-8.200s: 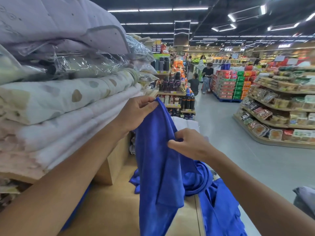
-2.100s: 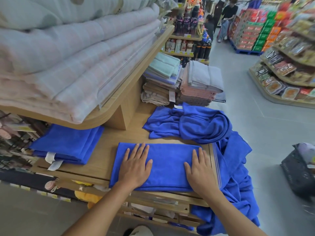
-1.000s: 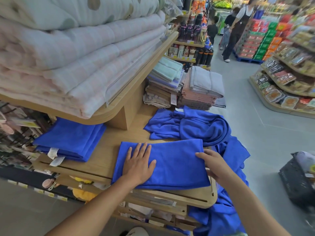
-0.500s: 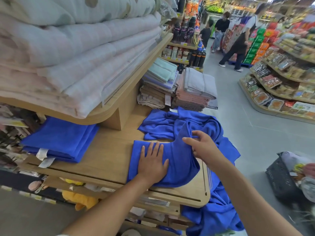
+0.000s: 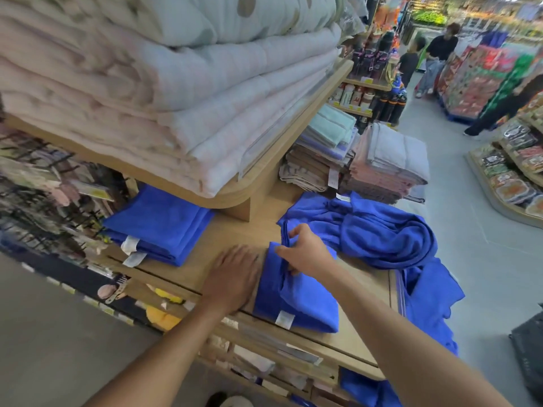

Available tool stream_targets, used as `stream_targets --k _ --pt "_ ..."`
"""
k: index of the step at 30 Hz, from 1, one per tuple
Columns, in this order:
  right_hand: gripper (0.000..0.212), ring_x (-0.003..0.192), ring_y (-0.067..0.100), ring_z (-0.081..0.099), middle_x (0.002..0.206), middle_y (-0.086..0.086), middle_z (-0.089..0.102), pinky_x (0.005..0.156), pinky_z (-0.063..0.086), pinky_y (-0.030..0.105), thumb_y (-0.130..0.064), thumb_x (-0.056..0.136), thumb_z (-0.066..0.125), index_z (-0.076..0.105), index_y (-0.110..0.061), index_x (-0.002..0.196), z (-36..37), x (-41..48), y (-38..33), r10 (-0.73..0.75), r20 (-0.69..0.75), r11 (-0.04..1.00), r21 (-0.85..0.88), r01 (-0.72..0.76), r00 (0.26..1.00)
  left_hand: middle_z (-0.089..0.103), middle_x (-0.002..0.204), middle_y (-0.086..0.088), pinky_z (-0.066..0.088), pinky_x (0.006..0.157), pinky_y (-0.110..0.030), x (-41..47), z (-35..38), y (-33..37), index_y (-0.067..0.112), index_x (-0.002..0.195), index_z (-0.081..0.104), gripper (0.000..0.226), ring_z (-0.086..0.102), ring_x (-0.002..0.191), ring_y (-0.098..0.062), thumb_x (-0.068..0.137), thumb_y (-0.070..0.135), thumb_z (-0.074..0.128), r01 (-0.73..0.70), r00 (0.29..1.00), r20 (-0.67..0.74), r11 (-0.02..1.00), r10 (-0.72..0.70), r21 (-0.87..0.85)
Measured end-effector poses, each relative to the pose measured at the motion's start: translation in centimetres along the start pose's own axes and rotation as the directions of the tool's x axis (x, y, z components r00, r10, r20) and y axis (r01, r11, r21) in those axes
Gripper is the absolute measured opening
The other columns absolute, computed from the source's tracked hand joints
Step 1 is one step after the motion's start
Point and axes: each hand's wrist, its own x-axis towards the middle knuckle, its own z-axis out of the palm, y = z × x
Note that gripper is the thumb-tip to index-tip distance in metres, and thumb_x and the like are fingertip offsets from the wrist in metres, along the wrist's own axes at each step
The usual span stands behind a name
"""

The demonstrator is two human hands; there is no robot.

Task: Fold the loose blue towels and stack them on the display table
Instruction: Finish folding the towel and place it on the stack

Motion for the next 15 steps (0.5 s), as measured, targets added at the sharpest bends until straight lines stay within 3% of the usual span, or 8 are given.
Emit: stream_targets --k 3,5,7,9,11,13,15 --pt "0.041 0.052 0.017 0.068 0.084 0.000 0.063 0.044 0.051 0.025 -0.032 0.089 0.071 0.043 -0.017 0.115 2.9 1.0 0.9 -0.020 0.063 0.994 -0.103 0.027 0.998 0.043 0.157 0.009 0.027 0.121 -0.038 0.1 -0.1 -0.2 0.034 0.148 0.041 0.048 0.032 0.148 -0.012 0.105 0.043 0.023 0.019 1.000 -0.020 1.000 -0.020 -0.014" --pt "0.044 0.047 0.014 0.065 0.079 -0.002 0.062 0.040 0.048 0.021 -0.033 0.091 0.069 0.043 -0.016 0.121 4.2 1.2 1.8 -0.015 0.086 0.990 -0.142 0.028 0.996 0.042 0.157 0.009 0.027 0.121 -0.038 -0.1 0.1 -0.6 0.034 0.148 0.043 0.049 0.031 0.148 -0.012 0.103 0.041 0.024 0.016 1.000 -0.020 1.000 -0.016 -0.022" --pt "0.040 0.044 0.012 0.065 0.072 0.002 0.068 0.046 0.054 0.026 -0.036 0.094 0.066 0.042 -0.019 0.121 4.8 1.1 2.4 -0.010 0.103 0.995 -0.093 0.020 0.995 0.042 0.156 0.009 0.025 0.121 -0.037 -0.2 0.2 -0.7 0.034 0.147 0.045 0.049 0.031 0.148 -0.012 0.103 0.041 0.024 0.009 1.000 -0.024 0.999 -0.010 -0.034" --pt "0.033 0.059 0.015 0.070 0.076 0.001 0.071 0.062 0.062 0.036 -0.038 0.097 0.063 0.044 -0.024 0.120 4.7 0.8 3.0 -0.042 0.086 0.999 -0.006 0.043 0.995 0.043 0.156 0.009 0.023 0.121 -0.037 -0.1 0.1 -0.8 0.033 0.145 0.047 0.048 0.032 0.148 -0.011 0.103 0.041 0.025 0.003 1.000 -0.024 0.999 -0.004 -0.052" --pt "0.031 0.082 0.010 0.069 0.098 -0.008 0.068 0.077 0.059 0.036 -0.038 0.099 0.058 0.051 -0.024 0.126 3.7 -0.2 4.2 -0.134 0.024 0.991 0.001 0.134 0.991 0.045 0.155 0.009 0.023 0.121 -0.037 0.0 0.3 -1.0 0.032 0.144 0.050 0.048 0.033 0.147 -0.012 0.103 0.040 0.028 -0.002 1.000 -0.030 0.994 -0.001 -0.107" --pt "0.035 0.103 -0.001 0.059 0.120 -0.014 0.059 0.088 0.047 0.023 -0.038 0.101 0.054 0.054 -0.027 0.134 1.9 -1.6 6.2 -0.273 -0.068 0.956 -0.130 0.262 0.960 0.045 0.155 0.007 0.025 0.121 -0.036 0.4 -0.1 -0.9 0.027 0.145 0.052 0.045 0.034 0.147 -0.014 0.103 0.033 0.036 0.042 0.997 -0.044 0.961 -0.056 -0.272" --pt "0.040 0.126 0.008 0.051 0.138 -0.007 0.054 0.102 0.040 0.024 -0.033 0.102 0.055 0.054 -0.021 0.140 0.4 -2.8 8.1 -0.414 -0.150 0.882 -0.310 0.355 0.898 0.045 0.155 0.002 0.029 0.121 -0.038 1.5 -1.4 0.3 0.019 0.147 0.050 0.047 0.035 0.147 -0.018 0.103 0.030 0.037 0.071 0.990 -0.081 0.899 -0.117 -0.432"
